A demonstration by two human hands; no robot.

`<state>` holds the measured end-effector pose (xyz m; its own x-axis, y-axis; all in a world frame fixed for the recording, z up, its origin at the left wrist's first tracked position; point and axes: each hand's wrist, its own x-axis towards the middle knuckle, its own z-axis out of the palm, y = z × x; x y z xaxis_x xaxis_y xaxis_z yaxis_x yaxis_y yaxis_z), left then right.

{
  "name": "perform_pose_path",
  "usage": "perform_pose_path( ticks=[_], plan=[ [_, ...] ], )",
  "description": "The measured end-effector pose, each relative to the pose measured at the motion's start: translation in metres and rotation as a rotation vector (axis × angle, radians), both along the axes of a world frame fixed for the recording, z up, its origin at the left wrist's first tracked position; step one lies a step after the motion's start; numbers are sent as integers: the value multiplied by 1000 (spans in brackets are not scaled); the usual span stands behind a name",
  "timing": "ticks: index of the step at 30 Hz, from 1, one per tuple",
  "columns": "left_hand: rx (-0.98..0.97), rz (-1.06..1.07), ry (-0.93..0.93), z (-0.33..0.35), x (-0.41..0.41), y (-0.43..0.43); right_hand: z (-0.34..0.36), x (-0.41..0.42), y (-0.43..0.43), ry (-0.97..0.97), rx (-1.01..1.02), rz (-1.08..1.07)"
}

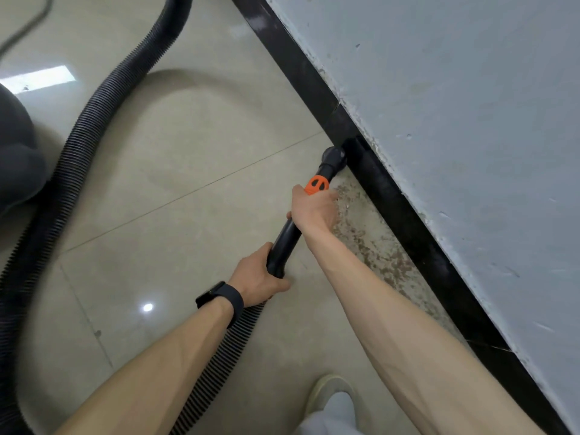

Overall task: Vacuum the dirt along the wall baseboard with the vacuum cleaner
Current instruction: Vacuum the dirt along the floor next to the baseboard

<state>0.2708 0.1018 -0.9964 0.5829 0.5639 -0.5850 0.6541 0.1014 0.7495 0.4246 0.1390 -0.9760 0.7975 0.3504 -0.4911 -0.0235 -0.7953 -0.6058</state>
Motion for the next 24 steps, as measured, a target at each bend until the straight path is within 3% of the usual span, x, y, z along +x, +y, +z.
perform_pose_path(
  ticks=[7,18,24],
  plan=[
    [-11,43,23,3,5,35,10,9,37,79,25,162],
    [261,-254,135,16,-48,32,7,-26,-16,462,371,-160],
    [321,-393,241,20,-119,25,7,-80,-48,714,398,-230]
  ],
)
